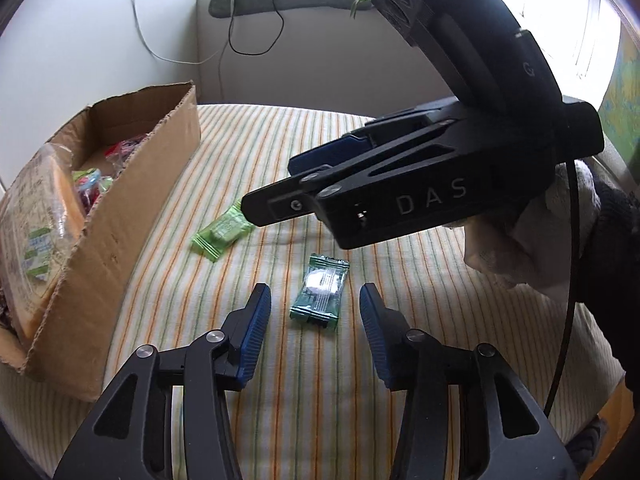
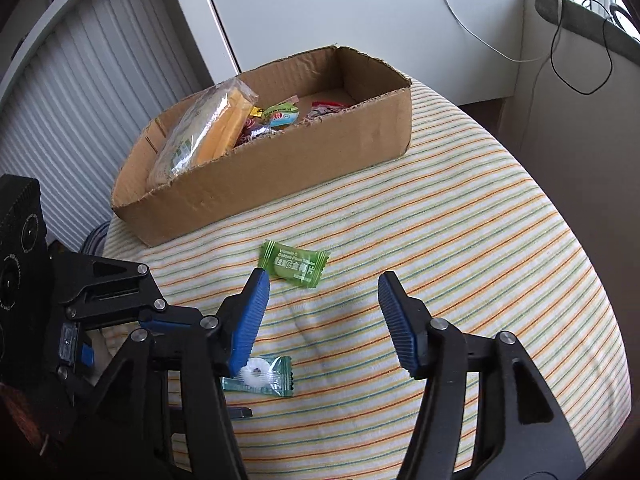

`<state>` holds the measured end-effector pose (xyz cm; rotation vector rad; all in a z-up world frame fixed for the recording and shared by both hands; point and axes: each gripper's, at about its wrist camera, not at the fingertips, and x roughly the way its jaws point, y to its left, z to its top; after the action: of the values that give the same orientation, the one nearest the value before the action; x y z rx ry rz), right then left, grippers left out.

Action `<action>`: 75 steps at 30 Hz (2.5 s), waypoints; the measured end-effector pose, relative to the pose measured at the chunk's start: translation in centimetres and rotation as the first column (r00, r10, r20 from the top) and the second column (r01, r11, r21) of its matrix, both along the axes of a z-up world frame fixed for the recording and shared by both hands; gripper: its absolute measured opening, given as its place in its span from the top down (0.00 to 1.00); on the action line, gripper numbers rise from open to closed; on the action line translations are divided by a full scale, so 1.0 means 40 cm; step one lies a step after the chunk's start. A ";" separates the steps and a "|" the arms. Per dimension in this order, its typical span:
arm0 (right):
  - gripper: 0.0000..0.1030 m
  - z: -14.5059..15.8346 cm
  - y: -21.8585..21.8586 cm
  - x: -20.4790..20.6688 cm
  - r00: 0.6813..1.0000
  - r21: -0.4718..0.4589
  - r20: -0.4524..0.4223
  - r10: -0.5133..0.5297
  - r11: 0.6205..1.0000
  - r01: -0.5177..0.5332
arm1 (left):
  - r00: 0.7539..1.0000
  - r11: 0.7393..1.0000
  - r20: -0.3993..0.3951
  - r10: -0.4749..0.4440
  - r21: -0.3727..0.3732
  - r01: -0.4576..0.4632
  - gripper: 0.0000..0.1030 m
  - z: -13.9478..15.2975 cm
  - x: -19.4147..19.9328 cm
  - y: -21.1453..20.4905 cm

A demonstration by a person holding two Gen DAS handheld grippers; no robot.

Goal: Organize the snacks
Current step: 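Grasp the green-and-white mint pack with the left tool, then grasp the green square candy with the right tool while the left holds the mint pack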

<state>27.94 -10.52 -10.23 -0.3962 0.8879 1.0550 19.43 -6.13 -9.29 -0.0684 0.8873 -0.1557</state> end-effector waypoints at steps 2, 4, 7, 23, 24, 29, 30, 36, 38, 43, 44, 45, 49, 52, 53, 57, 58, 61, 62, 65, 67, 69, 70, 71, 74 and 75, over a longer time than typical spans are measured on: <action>0.43 -0.004 -0.003 0.005 1.000 -0.007 0.010 0.021 1.000 -0.021 | 1.000 1.000 -0.003 0.000 0.021 0.000 0.56 -0.008 0.016 -0.006; 0.43 -0.004 -0.009 0.011 0.999 -0.005 0.017 0.038 0.999 -0.038 | 1.000 0.999 -0.004 -0.004 0.034 0.004 0.56 -0.010 0.031 -0.012; 0.43 0.003 -0.007 0.015 0.997 0.001 0.017 0.071 0.997 -0.071 | 1.000 0.998 -0.006 -0.004 0.068 0.005 0.73 -0.014 0.041 -0.020; 0.43 -0.047 0.096 -0.049 0.958 -0.113 0.149 0.244 0.967 -0.229 | 0.999 0.997 -0.023 0.034 0.063 -0.032 0.80 -0.018 -0.020 0.039; 0.43 -0.047 0.099 -0.049 0.958 -0.119 0.151 0.244 0.967 -0.227 | 0.999 0.997 -0.024 0.036 0.062 -0.035 0.80 -0.019 -0.020 0.041; 0.59 -0.043 0.089 -0.059 0.964 -0.134 0.137 0.229 0.968 -0.211 | 0.999 0.998 -0.023 0.047 0.043 -0.046 0.80 -0.021 -0.030 0.054; 0.59 -0.041 0.083 -0.065 0.964 -0.139 0.136 0.229 0.968 -0.211 | 0.999 0.998 -0.022 0.049 0.042 -0.048 0.80 -0.019 -0.031 0.059; 0.62 -0.040 0.072 -0.098 0.969 -0.168 0.161 0.189 0.972 -0.162 | 0.997 0.997 -0.024 0.074 0.003 -0.074 0.80 -0.005 -0.060 0.078; 0.62 -0.037 0.064 -0.110 0.970 -0.176 0.171 0.173 0.974 -0.143 | 0.996 0.996 -0.027 0.087 -0.016 -0.087 0.80 0.001 -0.062 0.085; 0.63 -0.031 0.045 -0.128 0.974 -0.185 0.181 0.137 0.977 -0.103 | 0.996 0.996 -0.015 0.087 -0.034 -0.088 0.80 0.017 -0.081 0.107; 0.63 -0.030 0.042 -0.129 0.975 -0.184 0.180 0.128 0.978 -0.095 | 0.996 0.996 -0.012 0.083 -0.036 -0.084 0.80 0.019 -0.081 0.109; 0.68 -0.027 0.038 -0.130 0.977 -0.181 0.176 0.122 0.979 -0.090 | 0.997 0.996 -0.009 0.081 -0.037 -0.082 0.80 0.023 -0.085 0.110; 0.70 -0.010 0.023 -0.135 0.979 -0.185 0.179 0.099 0.981 -0.066 | 0.997 0.996 0.006 0.079 -0.047 -0.079 0.80 0.043 -0.106 0.128; 0.70 -0.023 0.027 -0.134 0.977 -0.208 0.190 0.092 0.977 -0.051 | 0.997 0.996 0.020 0.074 -0.045 -0.073 0.80 0.059 -0.122 0.138; 0.70 -0.023 0.025 -0.129 0.981 -0.202 0.177 0.082 0.978 -0.046 | 0.997 0.996 0.022 0.075 -0.048 -0.074 0.80 0.060 -0.124 0.139; 0.48 -0.028 0.027 -0.107 0.983 -0.234 0.176 0.049 0.972 -0.006 | 0.996 0.995 0.026 0.083 -0.056 -0.082 0.80 0.066 -0.138 0.146; 0.45 -0.028 0.028 -0.103 0.983 -0.236 0.177 0.042 0.972 0.001 | 0.996 0.995 0.024 0.085 -0.058 -0.083 0.80 0.066 -0.146 0.151; 0.62 -0.026 0.024 -0.105 0.990 -0.213 0.136 0.039 0.977 -0.009 | 0.996 0.994 0.027 0.089 -0.061 -0.088 0.80 0.071 -0.156 0.159; 0.62 -0.026 0.026 -0.112 0.988 -0.220 0.152 0.041 0.976 -0.007 | 0.995 0.994 0.028 0.092 -0.063 -0.090 0.80 0.075 -0.159 0.158; 0.71 -0.019 0.026 -0.135 0.983 -0.225 0.178 0.038 0.974 0.004 | 0.994 0.993 0.034 0.100 -0.066 -0.098 0.80 0.083 -0.174 0.175; 0.72 -0.015 0.028 -0.143 0.984 -0.229 0.173 0.038 0.973 0.002 | 0.994 0.992 0.040 0.105 -0.071 -0.102 0.80 0.092 -0.183 0.175; 0.72 -0.012 0.027 -0.151 0.984 -0.234 0.176 0.035 0.972 0.007 | 0.993 0.993 0.049 0.104 -0.070 -0.100 0.80 0.096 -0.183 0.175; 0.72 -0.011 0.026 -0.153 0.983 -0.234 0.180 0.032 0.972 0.012 | 0.993 0.992 0.052 0.104 -0.072 -0.100 0.80 0.099 -0.187 0.178; 0.72 -0.008 0.024 -0.154 0.983 -0.233 0.180 0.026 0.972 0.017 | 0.993 0.992 0.055 0.104 -0.074 -0.100 0.80 0.102 -0.191 0.181; 0.72 0.010 0.017 -0.159 0.981 -0.221 0.192 0.008 0.975 0.036 | 0.992 0.992 0.064 0.107 -0.078 -0.102 0.80 0.107 -0.195 0.179; 0.72 0.019 0.017 -0.160 0.981 -0.215 0.193 0.004 0.976 0.038 | 0.992 0.991 0.068 0.109 -0.079 -0.104 0.80 0.109 -0.197 0.179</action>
<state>21.54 -9.84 -9.47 -0.6628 0.8334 0.8888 11.55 1.05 -4.94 -0.1795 0.8037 -0.0910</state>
